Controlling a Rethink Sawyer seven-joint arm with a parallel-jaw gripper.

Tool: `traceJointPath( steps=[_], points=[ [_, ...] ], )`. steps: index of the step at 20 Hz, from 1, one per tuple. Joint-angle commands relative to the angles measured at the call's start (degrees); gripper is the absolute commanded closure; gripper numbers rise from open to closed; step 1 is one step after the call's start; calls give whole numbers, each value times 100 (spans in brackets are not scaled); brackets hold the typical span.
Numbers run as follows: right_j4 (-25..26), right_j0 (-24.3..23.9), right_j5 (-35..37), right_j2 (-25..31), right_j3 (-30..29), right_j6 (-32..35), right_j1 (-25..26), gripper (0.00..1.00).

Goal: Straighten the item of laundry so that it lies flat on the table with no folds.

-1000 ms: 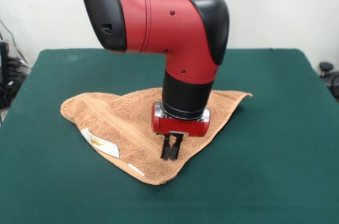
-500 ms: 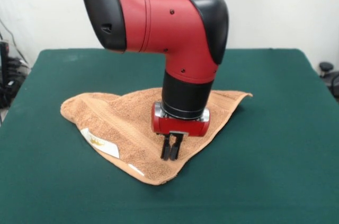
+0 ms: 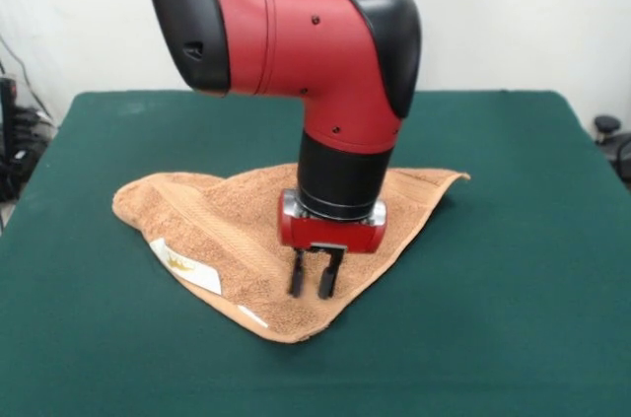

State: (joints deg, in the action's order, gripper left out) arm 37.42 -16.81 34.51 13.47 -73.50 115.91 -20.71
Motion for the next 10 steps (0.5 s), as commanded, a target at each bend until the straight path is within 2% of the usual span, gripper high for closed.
traceJointPath(
  steps=[1,4,7,10],
  points=[
    [159,-238,-461,203,-464,-282,611,0],
    [2,-257,-35,291,-510,-516,218,0],
    [-172,-280,-193,370,-576,-199,9,0],
    [-112,-205,-539,252,-525,173,-25,0]
  ],
)
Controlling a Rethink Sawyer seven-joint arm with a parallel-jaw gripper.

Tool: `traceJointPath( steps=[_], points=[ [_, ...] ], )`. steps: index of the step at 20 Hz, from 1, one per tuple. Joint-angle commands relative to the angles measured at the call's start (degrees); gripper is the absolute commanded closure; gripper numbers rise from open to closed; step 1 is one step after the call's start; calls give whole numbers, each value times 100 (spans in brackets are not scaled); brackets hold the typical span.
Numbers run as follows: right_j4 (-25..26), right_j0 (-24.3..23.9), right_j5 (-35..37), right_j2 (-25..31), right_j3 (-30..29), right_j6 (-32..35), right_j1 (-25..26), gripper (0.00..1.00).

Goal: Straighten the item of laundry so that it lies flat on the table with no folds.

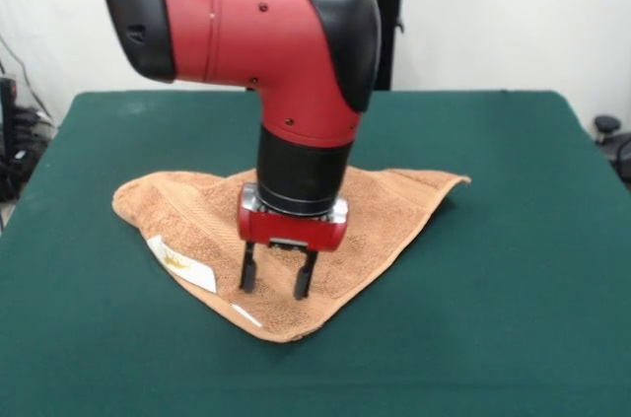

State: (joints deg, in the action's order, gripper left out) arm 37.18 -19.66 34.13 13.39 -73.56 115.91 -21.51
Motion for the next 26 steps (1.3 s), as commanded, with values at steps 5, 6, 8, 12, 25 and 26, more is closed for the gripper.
traceJointPath(
  steps=[5,6,8,12,25,26],
  points=[
    [-124,31,-678,328,-483,199,27,0],
    [-149,12,-692,363,-483,176,31,0],
    [-200,-4,-737,418,-531,170,-13,0],
    [-291,41,-826,455,-489,209,18,0],
    [-221,235,-147,105,120,-46,763,0],
    [-215,235,-114,101,154,-82,806,0]
  ],
)
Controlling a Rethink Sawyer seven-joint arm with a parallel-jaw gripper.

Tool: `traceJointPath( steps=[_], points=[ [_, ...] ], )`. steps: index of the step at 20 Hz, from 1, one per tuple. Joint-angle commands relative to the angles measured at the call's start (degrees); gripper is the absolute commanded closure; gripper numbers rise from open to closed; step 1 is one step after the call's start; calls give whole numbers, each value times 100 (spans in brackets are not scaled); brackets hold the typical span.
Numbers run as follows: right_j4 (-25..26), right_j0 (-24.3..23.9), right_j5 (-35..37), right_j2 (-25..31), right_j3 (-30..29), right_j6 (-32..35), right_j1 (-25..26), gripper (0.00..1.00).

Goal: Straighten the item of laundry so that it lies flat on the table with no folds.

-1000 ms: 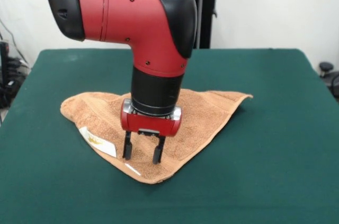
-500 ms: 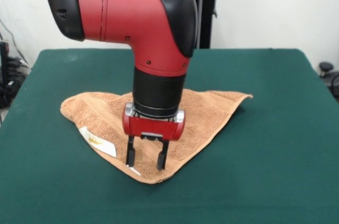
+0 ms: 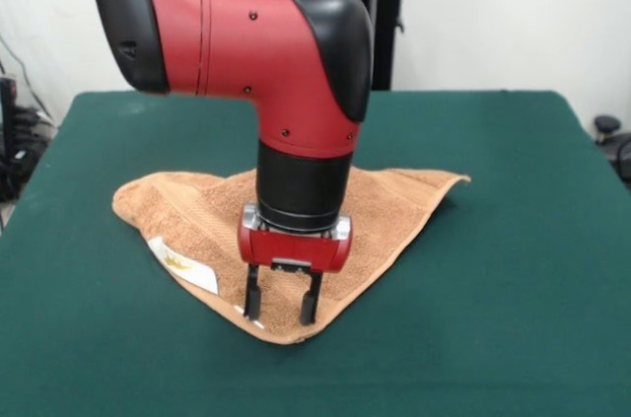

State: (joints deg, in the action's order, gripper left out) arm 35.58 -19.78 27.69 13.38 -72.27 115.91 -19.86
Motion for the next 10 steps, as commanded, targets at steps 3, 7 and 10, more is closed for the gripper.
traceJointPath(
  steps=[3,7,10],
  points=[
    [-55,249,664,96,153,-179,786,0],
    [-37,202,578,118,200,-216,921,0],
    [-32,207,581,127,286,-245,1006,0]
  ],
)
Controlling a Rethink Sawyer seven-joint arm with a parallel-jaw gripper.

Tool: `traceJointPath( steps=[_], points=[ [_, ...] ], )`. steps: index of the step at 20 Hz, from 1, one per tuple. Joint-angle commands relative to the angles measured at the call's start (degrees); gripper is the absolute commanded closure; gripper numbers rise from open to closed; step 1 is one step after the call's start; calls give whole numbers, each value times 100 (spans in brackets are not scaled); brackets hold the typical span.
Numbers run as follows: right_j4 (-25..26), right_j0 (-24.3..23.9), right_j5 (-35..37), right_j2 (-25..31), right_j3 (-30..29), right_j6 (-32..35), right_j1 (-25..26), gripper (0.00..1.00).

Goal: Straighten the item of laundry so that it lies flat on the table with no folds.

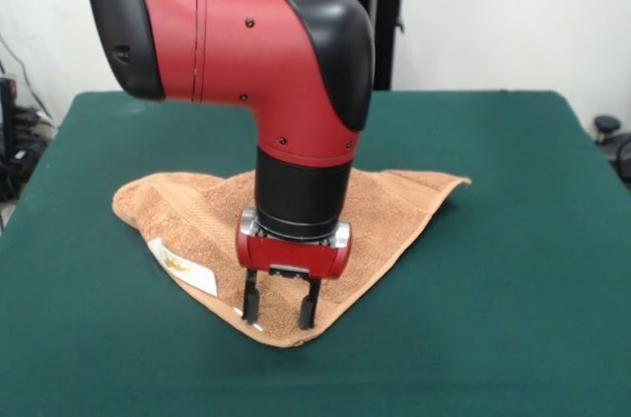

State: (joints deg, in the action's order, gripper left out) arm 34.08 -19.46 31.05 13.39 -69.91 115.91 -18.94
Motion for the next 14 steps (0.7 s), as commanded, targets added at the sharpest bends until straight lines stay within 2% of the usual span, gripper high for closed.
traceJointPath(
  steps=[1,4,5,14],
  points=[
    [130,184,218,124,87,-236,942,0],
    [136,195,210,109,114,-204,956,0],
    [124,188,234,123,113,-215,960,100],
    [134,224,242,61,67,-228,894,100]
  ],
)
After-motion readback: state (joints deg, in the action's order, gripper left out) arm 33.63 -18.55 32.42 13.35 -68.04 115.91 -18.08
